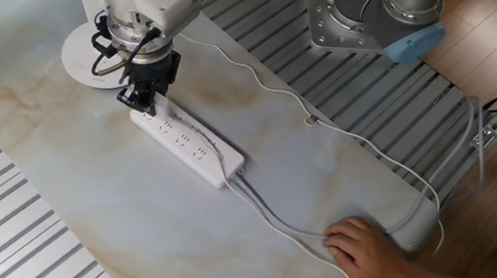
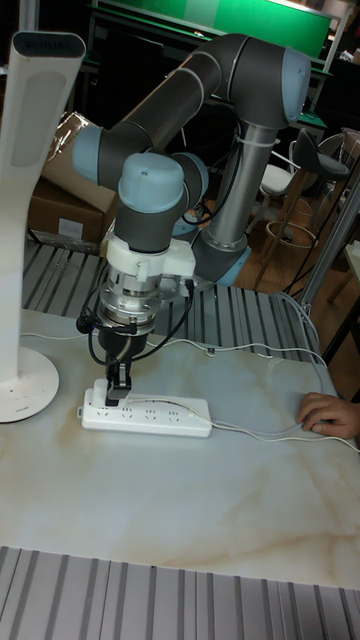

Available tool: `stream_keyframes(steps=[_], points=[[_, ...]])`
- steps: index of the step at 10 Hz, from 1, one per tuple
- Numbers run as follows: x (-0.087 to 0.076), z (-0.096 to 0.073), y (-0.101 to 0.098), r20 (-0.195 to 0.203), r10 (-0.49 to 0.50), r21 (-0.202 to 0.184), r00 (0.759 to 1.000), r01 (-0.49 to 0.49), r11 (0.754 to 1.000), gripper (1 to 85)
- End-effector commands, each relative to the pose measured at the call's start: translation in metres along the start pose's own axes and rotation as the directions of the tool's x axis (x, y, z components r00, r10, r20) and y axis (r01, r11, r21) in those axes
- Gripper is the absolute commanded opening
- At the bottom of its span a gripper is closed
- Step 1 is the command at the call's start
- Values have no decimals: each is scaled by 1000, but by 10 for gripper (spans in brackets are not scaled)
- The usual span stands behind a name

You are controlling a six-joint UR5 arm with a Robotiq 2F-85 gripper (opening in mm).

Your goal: Plug in the power cord of the desk lamp, turn on the socket, and light up the desk lamp

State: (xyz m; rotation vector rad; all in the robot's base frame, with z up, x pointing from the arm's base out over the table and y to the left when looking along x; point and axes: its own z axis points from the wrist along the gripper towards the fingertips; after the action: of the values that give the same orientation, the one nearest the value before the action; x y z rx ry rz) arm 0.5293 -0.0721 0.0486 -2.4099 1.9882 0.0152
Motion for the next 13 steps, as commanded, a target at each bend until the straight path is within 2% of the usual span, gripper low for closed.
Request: stream_keyframes(steps=[1, 3, 9, 13], points=[[-4, 4, -4, 25, 22, 25, 999, -23, 999, 10], [-4, 10, -3, 33, 20, 28, 999, -21, 999, 10], [-4, 5, -5, 33, 14, 40, 999, -16, 999, 10], [-5, 10, -9, 41, 16, 51, 999, -18, 999, 10]])
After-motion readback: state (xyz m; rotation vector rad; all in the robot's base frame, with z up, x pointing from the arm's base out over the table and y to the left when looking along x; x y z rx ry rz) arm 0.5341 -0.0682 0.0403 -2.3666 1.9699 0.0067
